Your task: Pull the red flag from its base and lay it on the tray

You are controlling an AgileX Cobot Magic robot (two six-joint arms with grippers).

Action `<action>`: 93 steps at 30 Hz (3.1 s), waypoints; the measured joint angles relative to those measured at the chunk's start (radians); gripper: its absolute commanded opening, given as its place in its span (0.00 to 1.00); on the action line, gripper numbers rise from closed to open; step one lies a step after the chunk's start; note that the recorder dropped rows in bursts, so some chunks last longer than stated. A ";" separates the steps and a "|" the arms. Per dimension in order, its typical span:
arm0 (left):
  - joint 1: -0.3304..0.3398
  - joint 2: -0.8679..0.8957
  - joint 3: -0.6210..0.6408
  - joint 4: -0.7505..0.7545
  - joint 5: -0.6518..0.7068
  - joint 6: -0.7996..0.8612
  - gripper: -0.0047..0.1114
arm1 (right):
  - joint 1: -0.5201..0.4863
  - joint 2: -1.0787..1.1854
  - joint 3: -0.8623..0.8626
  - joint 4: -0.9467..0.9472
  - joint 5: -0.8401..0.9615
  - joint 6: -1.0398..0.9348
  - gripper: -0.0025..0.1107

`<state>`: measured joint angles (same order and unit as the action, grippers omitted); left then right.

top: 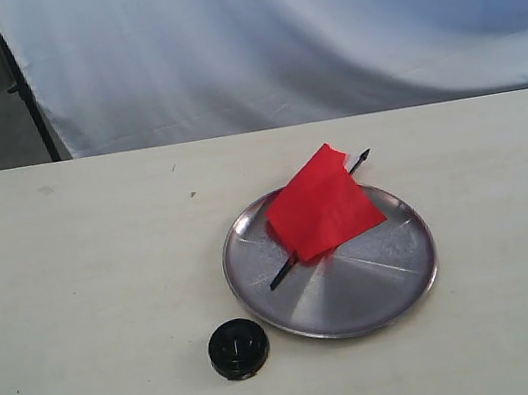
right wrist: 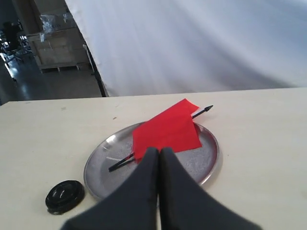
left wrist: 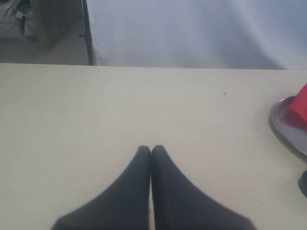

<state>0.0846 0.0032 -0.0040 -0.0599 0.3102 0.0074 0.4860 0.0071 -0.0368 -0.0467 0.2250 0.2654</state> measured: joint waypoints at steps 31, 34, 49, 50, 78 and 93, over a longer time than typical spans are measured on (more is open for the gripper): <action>0.000 0.000 0.000 0.000 0.000 0.000 0.04 | 0.000 0.000 0.033 0.047 0.075 -0.206 0.02; 0.000 0.000 0.000 0.000 0.000 0.000 0.04 | 0.000 0.000 0.033 0.053 0.100 -0.229 0.02; 0.000 0.000 0.000 0.008 0.000 0.000 0.04 | 0.000 0.000 0.033 0.068 0.102 -0.272 0.02; 0.000 0.000 0.000 0.008 0.000 0.000 0.04 | 0.000 0.000 0.033 0.068 0.102 -0.265 0.02; 0.000 0.000 0.000 0.008 0.000 0.000 0.04 | -0.001 0.000 0.033 0.068 0.102 -0.258 0.02; 0.000 0.000 0.000 0.008 0.000 0.000 0.04 | -0.216 0.000 0.033 0.068 0.102 -0.256 0.02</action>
<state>0.0846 0.0032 -0.0040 -0.0523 0.3102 0.0074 0.2698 0.0071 -0.0035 0.0212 0.3270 0.0093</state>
